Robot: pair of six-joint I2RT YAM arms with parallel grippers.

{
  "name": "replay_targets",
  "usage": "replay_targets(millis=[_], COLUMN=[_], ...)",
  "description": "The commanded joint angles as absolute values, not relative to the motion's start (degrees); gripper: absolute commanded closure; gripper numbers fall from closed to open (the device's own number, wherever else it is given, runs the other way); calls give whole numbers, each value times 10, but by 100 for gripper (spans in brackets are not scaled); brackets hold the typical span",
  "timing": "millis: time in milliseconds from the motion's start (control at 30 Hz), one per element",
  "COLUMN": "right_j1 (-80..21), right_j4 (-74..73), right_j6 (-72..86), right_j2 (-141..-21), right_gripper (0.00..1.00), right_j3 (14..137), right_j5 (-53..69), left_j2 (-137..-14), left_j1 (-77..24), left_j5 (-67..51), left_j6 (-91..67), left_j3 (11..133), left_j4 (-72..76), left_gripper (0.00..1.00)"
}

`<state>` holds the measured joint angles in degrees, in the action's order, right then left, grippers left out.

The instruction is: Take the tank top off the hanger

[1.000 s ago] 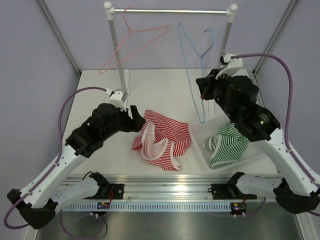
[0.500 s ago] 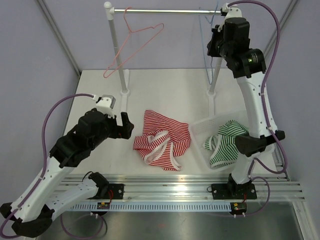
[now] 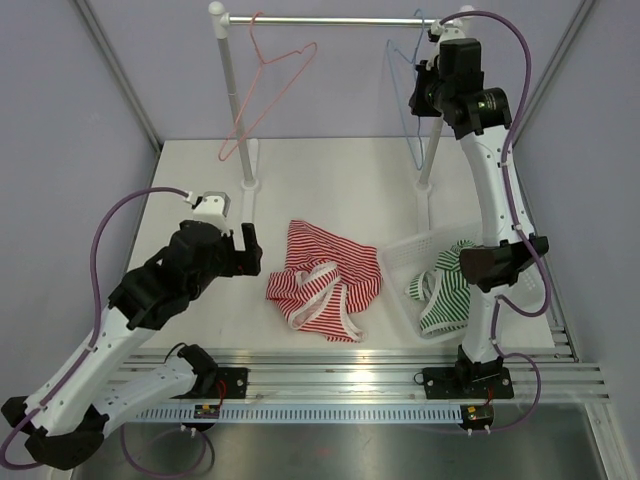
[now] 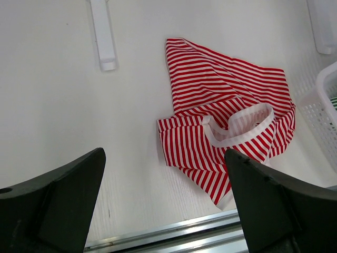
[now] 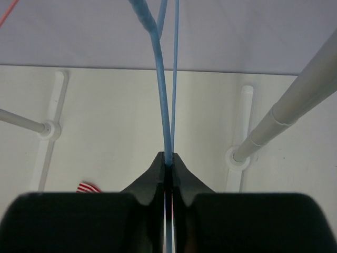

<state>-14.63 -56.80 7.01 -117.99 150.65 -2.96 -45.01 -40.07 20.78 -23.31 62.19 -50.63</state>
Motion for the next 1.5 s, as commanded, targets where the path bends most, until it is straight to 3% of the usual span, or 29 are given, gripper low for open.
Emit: replay_targets(millis=[0, 33, 100, 133, 200, 233, 267, 667, 1000, 1033, 1100, 1133, 1167, 1267, 1467], right_j1=[-147, -148, -147, -147, -147, -147, -147, -147, -147, -148, -147, -147, -148, -147, -147], right_j4=[-539, -535, -528, -526, -526, -526, -526, -383, -336, -332, -323, -321, -322, -339, -360], right_j6=[62, 62, 63, 63, 62, 62, 62, 98, 127, 131, 142, 144, 145, 141, 138], right_j2=[-1138, -1129, -1103, -1093, -1063, -1052, -1026, -693, -554, -540, -527, -520, -506, -487, -453], right_gripper=[85, 69, 55, 32, 22, 3, 0, 0, 1, 1, 0, 0, 0, 0, 1], right_j3=[1465, 1453, 1419, 1408, 1382, 1374, 1351, 964, 833, 818, 810, 806, 802, 802, 804], right_j5=[-17, -16, -12, -11, -5, -2, -3, 240, 392, 404, 424, 426, 426, 406, 340], left_j2=[-468, -475, -497, -505, -534, -543, -554, -773, -925, -937, -968, -977, -983, -977, -854], left_j1=[-406, -408, -409, -410, -412, -413, -414, -425, -493, -499, -517, -521, -525, -538, -555], left_j5=[243, 230, 210, 186, 165, 149, 142, 84, 76, 81, 90, 100, 110, 148, 240], left_j6=[-281, -284, -293, -294, -302, -305, -305, -311, -330, -330, -334, -335, -337, -351, -352], left_j3=[608, 594, 577, 569, 545, 537, 525, 504, 511, 511, 515, 519, 522, 526, 543], left_j4=[-483, -473, -434, -420, -375, -361, -331, -195, -138, -130, -127, -127, -137, -156, -220], left_gripper=[1, 1, 1, 1, 1, 1, 1, 1, 1, 7, 27, 42, 73, 100, 100])
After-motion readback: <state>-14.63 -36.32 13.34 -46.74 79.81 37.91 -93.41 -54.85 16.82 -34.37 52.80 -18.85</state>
